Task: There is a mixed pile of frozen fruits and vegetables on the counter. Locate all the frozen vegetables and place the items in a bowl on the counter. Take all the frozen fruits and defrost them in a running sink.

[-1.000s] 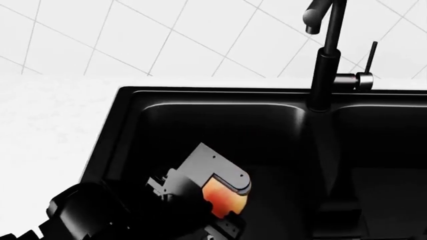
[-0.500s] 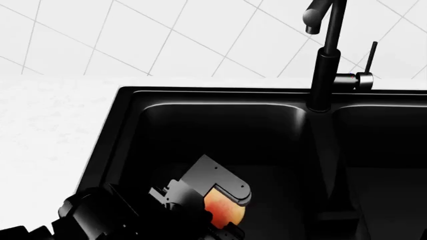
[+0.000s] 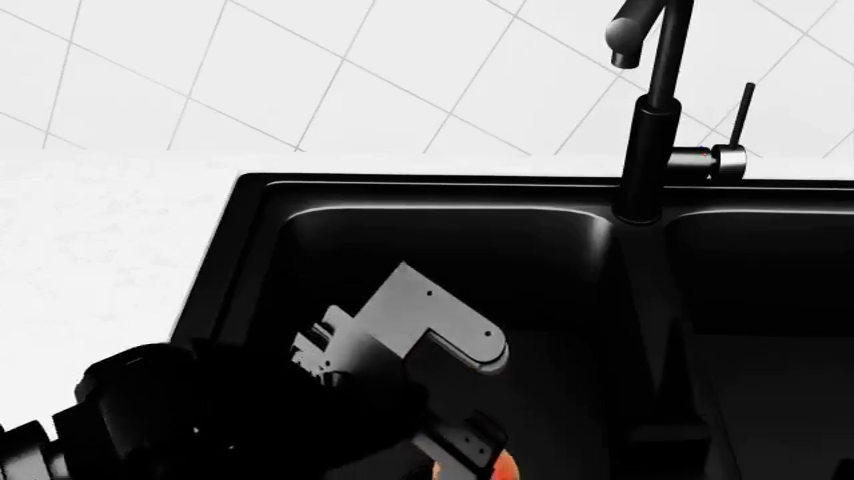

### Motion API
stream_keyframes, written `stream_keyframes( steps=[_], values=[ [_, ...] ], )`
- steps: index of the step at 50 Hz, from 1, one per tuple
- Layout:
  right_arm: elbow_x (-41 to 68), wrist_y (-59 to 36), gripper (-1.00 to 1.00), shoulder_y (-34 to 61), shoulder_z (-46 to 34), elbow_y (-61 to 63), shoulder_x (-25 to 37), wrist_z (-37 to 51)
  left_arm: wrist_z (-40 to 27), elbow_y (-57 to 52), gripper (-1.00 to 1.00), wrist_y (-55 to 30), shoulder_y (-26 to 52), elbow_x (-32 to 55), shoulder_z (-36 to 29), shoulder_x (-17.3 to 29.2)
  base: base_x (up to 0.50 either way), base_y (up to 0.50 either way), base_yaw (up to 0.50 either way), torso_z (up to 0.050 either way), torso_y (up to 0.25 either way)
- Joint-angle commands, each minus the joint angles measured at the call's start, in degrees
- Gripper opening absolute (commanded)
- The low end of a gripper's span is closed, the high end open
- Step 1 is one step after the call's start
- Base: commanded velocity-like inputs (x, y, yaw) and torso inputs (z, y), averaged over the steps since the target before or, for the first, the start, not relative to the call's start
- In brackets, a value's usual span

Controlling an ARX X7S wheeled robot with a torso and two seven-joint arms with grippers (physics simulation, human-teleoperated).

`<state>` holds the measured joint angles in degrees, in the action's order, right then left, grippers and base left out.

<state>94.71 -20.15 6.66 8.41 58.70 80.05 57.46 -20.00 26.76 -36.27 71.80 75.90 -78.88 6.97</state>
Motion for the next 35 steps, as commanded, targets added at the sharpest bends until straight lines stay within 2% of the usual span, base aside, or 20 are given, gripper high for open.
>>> stream_keyframes(
  steps=[1,5,10,14,19,21,26,35],
  values=[
    [0.2,-0.6,1.00,3.4,-3.3,-0.6,-0.7,-0.2,-7.1,-12.2,1.00,1.0,1.3,2.4,2.9,6.4,0.00,0.00,0.00,0.000,0.000],
    [0.6,-1.3,1.00,6.7,-6.0,-1.0,-1.2,-0.4,-10.3,-19.5,1.00,1.2,1.4,3.9,4.6,10.4,0.00,0.00,0.00,0.000,0.000],
    [0.9,-1.2,1.00,6.3,-5.1,-0.9,-1.2,-0.9,-15.8,-31.9,1.00,1.6,1.3,4.9,6.3,16.9,0.00,0.00,0.00,0.000,0.000],
    [0.3,-1.3,1.00,6.2,-5.6,-1.2,-2.6,-1.7,-18.3,-36.7,1.00,2.2,1.4,5.6,7.6,20.0,0.00,0.00,0.00,0.000,0.000],
    [3.9,-0.6,1.00,7.7,-3.3,-2.7,-0.3,-3.2,-22.7,-44.2,1.00,5.0,-0.4,6.2,10.4,26.0,0.00,0.00,0.00,0.000,0.000],
    [3.8,-0.9,1.00,8.5,-4.0,-3.2,-0.5,-3.8,-23.6,-46.0,1.00,5.1,-0.6,6.8,10.8,27.5,0.00,0.00,0.00,0.000,0.000],
    [4.0,-5.2,1.00,19.2,-12.3,-4.7,-4.7,-3.2,-26.5,-50.8,1.00,4.9,0.6,8.9,12.5,31.1,0.00,0.00,0.00,0.000,0.000],
    [6.4,-8.7,1.00,26.1,-14.9,-7.3,-5.0,-3.5,-29.3,-54.7,1.00,5.2,3.0,12.8,15.8,35.1,0.00,0.00,0.00,0.000,0.000]
  ],
)
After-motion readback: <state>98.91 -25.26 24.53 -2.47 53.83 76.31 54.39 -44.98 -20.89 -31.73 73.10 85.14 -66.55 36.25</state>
